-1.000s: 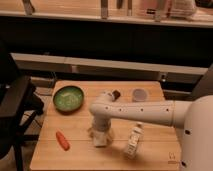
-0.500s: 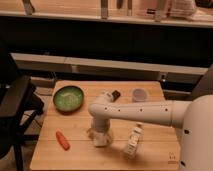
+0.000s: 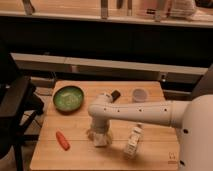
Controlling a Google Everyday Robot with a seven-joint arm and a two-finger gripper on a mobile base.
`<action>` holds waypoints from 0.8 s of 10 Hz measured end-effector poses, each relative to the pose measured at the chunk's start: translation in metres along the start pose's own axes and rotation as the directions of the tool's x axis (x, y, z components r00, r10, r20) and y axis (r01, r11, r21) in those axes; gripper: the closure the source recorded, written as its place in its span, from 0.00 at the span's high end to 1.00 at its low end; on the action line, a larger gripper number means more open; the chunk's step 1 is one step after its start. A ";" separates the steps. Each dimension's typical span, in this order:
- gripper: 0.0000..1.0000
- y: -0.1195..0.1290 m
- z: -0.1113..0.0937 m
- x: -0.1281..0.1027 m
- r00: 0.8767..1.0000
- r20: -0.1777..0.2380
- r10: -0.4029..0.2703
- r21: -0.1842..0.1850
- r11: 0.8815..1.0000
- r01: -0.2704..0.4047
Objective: Place the white sponge in the ceramic cup
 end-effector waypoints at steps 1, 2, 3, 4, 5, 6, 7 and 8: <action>0.80 0.000 0.001 -0.001 1.000 0.001 -0.001 -0.001 1.000 0.001; 0.80 0.000 0.001 -0.001 1.000 0.002 -0.002 -0.002 1.000 0.002; 0.80 -0.001 0.002 -0.002 1.000 0.004 -0.003 -0.004 1.000 0.003; 0.80 -0.002 0.002 -0.003 1.000 0.006 -0.005 -0.005 1.000 0.005; 0.80 -0.002 0.002 -0.003 1.000 0.009 -0.005 -0.005 1.000 0.005; 0.80 -0.002 0.003 -0.003 1.000 0.011 -0.004 -0.006 1.000 0.004; 0.80 -0.002 0.003 -0.004 1.000 0.012 -0.005 -0.006 1.000 0.005; 0.80 -0.002 0.003 -0.004 1.000 0.014 -0.007 -0.007 1.000 0.007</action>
